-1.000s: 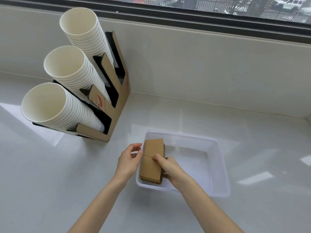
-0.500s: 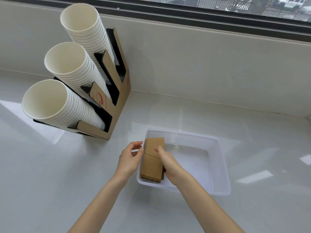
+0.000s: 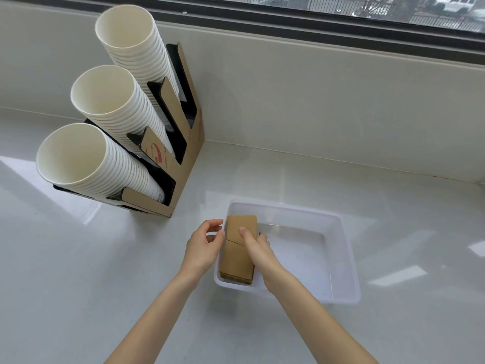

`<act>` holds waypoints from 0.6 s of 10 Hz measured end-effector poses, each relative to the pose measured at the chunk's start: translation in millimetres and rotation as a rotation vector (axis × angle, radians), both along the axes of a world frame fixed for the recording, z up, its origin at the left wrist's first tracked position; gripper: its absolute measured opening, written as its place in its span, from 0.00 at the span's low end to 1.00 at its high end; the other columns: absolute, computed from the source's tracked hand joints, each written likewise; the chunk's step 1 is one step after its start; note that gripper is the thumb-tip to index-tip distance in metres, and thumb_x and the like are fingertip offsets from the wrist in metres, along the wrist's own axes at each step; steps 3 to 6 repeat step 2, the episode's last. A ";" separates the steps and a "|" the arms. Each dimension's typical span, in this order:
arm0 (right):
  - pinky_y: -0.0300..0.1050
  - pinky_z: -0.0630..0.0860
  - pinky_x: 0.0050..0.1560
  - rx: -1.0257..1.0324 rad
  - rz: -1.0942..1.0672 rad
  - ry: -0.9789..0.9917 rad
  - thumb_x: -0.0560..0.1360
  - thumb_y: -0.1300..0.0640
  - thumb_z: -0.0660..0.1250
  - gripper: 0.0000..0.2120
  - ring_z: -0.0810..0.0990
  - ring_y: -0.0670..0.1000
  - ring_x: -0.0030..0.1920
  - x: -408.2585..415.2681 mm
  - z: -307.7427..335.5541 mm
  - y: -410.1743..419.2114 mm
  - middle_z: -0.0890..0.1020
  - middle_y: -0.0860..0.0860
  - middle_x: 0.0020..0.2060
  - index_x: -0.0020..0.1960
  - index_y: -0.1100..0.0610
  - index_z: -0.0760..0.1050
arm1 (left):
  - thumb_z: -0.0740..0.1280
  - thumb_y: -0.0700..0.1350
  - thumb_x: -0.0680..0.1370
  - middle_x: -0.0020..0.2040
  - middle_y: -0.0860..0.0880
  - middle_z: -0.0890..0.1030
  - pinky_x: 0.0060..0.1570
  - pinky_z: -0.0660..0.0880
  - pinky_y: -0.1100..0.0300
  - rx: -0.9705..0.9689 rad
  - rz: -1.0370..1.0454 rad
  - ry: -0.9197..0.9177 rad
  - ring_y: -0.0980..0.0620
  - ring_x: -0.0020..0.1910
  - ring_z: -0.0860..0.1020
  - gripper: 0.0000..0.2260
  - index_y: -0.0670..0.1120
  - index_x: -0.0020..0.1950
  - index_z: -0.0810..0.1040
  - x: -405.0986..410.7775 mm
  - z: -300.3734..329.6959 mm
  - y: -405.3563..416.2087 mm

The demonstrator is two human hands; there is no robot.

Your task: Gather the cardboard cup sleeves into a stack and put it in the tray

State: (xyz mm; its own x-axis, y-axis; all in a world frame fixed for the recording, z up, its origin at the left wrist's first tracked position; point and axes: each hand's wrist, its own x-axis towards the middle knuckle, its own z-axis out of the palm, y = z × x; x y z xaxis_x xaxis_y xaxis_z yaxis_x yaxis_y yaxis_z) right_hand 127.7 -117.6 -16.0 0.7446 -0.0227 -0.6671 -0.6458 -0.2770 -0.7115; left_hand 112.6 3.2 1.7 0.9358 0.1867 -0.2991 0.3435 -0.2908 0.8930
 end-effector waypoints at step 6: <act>0.51 0.61 0.71 -0.045 0.067 -0.056 0.75 0.41 0.57 0.35 0.61 0.56 0.72 -6.5 7.6 -12.3 0.59 0.55 0.74 0.74 0.56 0.48 | 0.59 0.43 0.77 0.61 0.44 0.75 0.51 0.69 0.60 0.151 -0.089 0.026 0.52 0.52 0.72 0.16 0.44 0.65 0.68 3.4 8.5 -0.1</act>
